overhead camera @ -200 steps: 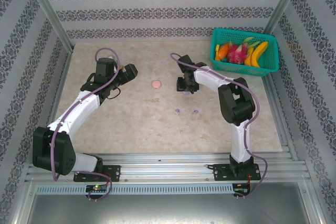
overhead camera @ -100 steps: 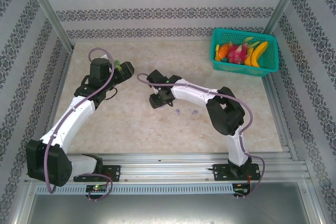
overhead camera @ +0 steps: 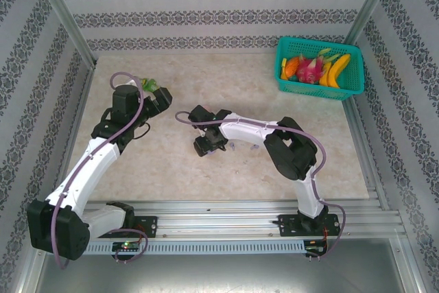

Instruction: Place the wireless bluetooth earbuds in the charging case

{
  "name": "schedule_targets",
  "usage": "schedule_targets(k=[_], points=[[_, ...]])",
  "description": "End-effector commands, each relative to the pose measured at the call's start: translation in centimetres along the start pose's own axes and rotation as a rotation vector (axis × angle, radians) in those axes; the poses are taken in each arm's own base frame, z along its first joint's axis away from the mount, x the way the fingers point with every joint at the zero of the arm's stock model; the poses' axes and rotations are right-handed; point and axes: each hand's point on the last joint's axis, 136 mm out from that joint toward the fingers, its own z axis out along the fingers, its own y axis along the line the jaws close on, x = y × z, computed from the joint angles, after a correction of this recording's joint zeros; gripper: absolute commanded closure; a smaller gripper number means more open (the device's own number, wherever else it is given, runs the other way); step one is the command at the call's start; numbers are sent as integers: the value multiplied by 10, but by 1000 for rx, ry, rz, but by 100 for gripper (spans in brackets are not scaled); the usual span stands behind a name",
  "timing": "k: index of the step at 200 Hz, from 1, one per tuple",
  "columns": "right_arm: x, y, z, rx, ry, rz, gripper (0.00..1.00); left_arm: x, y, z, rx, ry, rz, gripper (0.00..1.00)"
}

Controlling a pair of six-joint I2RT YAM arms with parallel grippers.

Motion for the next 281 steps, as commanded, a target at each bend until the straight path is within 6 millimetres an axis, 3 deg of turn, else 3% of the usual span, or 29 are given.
schedule_targets(k=[1,42,83,119,206,281], points=[[-7,5,-23,-2,-49,23,32,3,3,-4,6,8,-24,0],[-26,10,-72,-99,-165,206,29,5,2,-4,17,18,-18,0],[-14,-1,-83,-101,-202,408,28,13,10,6,-14,51,-20,0],[1,10,-73,-199,-203,552,27,22,17,16,-38,86,-28,0],[20,54,-32,-297,-82,566,27,23,20,22,-50,82,-42,0],[25,55,-7,-285,-35,583,27,22,20,22,-54,82,-29,0]])
